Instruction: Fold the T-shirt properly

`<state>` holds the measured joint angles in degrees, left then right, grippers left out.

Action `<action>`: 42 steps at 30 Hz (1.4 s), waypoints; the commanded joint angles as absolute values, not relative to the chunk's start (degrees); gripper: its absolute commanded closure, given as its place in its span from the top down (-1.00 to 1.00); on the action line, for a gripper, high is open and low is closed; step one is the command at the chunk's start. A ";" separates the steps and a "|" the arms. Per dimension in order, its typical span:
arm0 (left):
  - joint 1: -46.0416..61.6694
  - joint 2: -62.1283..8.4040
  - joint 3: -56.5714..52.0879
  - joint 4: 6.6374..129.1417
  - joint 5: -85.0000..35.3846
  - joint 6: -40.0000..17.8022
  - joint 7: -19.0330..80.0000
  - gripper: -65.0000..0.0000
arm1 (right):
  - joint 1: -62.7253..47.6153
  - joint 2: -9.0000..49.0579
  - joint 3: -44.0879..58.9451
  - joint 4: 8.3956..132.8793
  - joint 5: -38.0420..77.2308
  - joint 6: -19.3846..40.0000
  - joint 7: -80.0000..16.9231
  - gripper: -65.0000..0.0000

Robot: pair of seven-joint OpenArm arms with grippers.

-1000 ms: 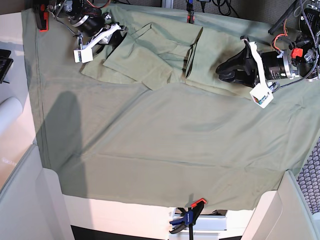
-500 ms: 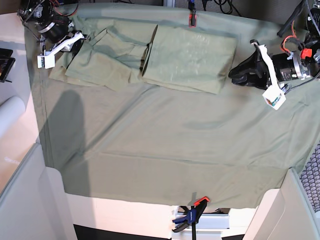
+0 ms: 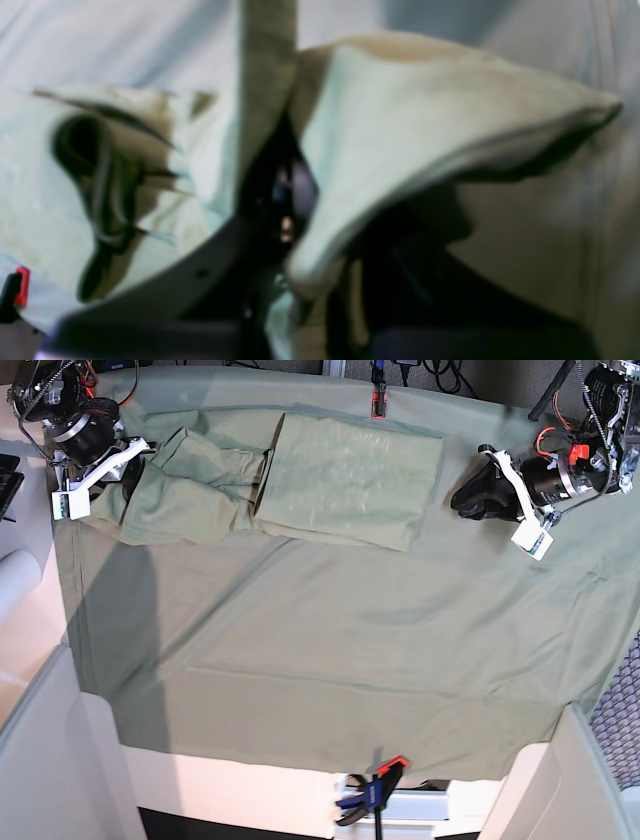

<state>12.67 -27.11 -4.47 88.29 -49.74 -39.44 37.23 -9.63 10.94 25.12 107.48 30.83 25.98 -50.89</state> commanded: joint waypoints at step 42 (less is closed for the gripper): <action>12.53 -32.01 -5.56 92.29 -60.66 -40.00 42.70 -0.67 | -2.11 -8.56 -17.78 108.14 -11.44 26.11 -38.06 -0.53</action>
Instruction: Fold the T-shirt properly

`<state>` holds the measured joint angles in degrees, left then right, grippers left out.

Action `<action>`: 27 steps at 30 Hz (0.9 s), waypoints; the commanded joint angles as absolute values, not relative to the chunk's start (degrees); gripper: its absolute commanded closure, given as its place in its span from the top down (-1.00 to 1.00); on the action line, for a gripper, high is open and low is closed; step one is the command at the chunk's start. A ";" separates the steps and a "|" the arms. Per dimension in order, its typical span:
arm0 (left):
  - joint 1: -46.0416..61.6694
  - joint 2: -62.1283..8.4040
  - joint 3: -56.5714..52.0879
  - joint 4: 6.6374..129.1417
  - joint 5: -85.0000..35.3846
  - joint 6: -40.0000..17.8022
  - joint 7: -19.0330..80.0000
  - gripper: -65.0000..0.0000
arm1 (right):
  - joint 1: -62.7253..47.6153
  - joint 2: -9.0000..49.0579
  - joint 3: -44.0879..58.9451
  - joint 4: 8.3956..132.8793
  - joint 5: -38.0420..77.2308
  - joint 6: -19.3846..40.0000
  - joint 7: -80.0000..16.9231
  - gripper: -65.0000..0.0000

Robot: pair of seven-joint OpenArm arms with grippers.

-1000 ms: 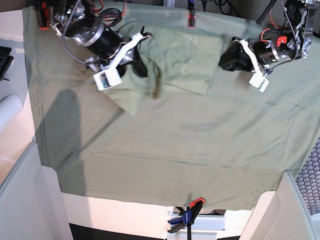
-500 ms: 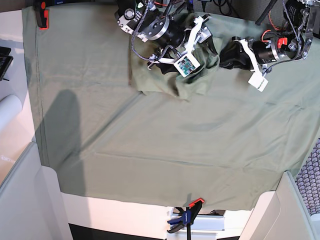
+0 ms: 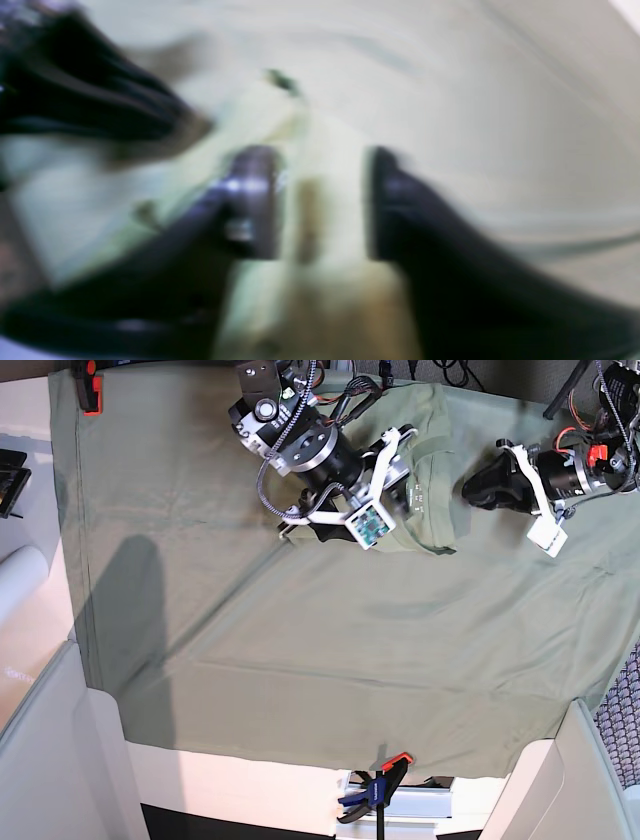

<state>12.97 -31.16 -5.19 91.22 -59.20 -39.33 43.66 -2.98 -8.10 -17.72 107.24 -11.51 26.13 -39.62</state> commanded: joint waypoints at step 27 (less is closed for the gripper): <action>18.11 -33.78 21.04 108.68 -28.21 -40.00 30.35 -1.00 | 21.28 -7.49 1.98 71.55 1.28 25.98 -33.39 -1.00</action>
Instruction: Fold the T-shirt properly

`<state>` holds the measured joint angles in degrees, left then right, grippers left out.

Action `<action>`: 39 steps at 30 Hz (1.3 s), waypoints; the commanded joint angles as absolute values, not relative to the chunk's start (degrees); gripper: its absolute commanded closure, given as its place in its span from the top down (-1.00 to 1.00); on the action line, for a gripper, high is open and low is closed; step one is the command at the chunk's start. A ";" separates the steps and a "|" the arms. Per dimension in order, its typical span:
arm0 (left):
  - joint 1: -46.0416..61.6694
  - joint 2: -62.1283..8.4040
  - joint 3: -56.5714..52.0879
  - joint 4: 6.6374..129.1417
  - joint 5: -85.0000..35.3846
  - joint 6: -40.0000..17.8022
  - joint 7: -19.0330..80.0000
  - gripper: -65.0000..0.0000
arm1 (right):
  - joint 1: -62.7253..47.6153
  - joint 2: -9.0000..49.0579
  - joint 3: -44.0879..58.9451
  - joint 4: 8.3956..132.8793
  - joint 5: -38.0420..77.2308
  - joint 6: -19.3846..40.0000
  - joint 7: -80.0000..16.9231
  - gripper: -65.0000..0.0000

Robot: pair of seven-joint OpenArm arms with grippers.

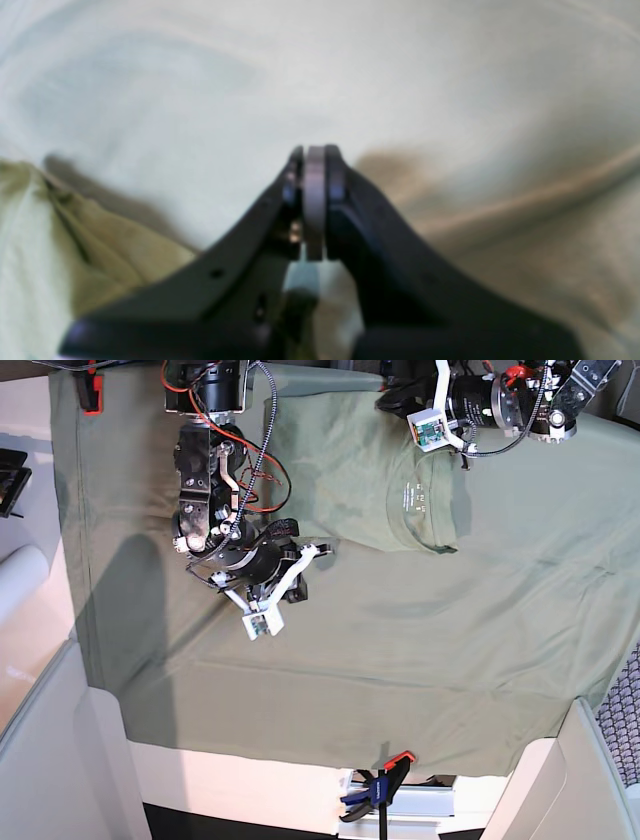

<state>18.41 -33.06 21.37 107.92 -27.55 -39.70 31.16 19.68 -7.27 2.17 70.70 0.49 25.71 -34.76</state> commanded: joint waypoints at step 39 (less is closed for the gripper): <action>2.90 -37.30 21.06 87.74 -16.36 -40.00 24.14 -1.00 | 21.06 -1.26 -6.33 68.14 10.92 26.24 -45.84 -1.00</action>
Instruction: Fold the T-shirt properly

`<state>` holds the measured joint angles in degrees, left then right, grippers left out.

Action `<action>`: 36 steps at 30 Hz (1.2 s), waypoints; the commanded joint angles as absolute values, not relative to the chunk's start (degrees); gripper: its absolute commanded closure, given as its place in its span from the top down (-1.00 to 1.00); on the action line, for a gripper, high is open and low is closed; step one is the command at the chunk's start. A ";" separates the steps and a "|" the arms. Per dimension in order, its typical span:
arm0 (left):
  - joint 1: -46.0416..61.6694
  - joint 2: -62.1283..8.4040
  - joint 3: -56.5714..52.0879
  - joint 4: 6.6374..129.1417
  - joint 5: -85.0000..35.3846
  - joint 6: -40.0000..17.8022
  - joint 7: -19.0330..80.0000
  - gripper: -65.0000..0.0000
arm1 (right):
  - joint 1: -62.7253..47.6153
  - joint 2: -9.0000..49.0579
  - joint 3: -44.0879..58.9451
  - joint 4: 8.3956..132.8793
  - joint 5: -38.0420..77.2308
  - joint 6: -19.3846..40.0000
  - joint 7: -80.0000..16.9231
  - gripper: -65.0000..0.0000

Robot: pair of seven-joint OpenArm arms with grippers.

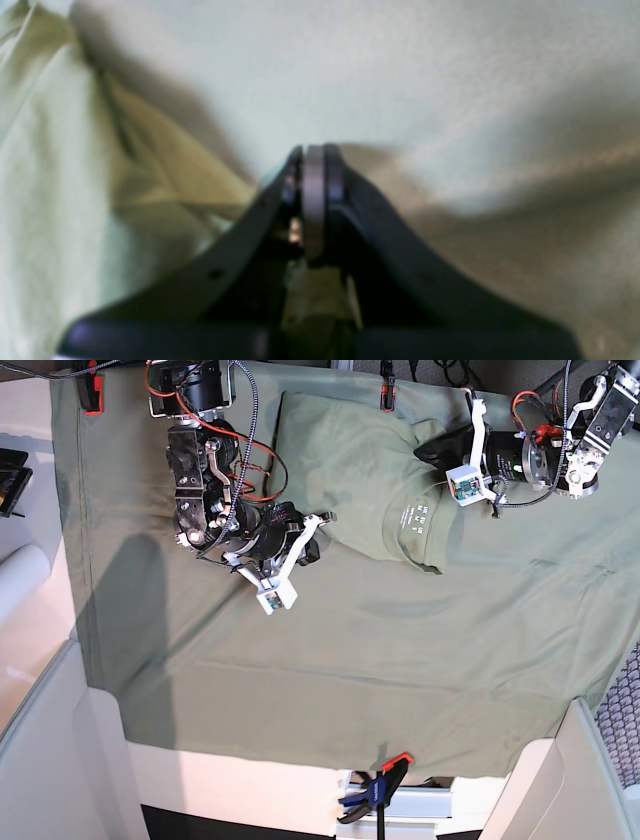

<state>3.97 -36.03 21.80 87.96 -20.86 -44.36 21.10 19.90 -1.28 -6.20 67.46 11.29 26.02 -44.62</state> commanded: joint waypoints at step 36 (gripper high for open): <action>-23.03 -32.38 35.66 65.73 -10.44 -40.00 10.85 -1.00 | 0.73 -6.57 -8.88 89.14 16.93 26.39 -46.19 -1.00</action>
